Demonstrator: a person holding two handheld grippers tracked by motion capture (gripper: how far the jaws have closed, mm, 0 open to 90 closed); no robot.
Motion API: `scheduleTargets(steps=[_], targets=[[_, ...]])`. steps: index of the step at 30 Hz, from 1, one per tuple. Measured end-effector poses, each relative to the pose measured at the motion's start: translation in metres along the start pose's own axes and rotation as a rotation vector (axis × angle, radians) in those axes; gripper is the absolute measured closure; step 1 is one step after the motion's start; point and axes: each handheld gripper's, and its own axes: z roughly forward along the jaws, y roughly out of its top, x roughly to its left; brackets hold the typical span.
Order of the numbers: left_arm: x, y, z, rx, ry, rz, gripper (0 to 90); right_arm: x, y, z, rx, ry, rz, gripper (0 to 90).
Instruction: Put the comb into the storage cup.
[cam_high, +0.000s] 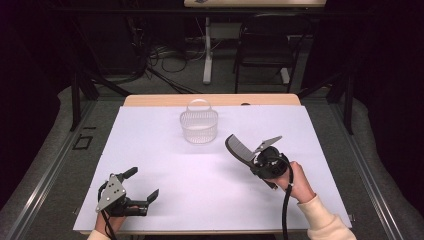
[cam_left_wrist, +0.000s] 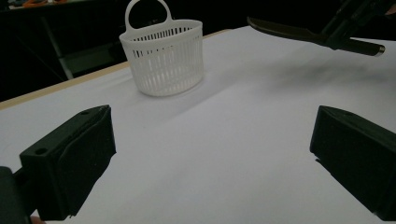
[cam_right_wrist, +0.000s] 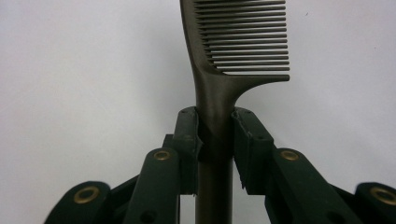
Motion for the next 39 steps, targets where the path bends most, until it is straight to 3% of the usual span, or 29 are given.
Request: scheduleTargets(steps=[39], targets=[[0.0003,-0.0005,0.0005,0.001,0.001,-0.004,0.1,0.0045,0.0066,-0.0083,-0.175,0.008,-0.009,72.6]])
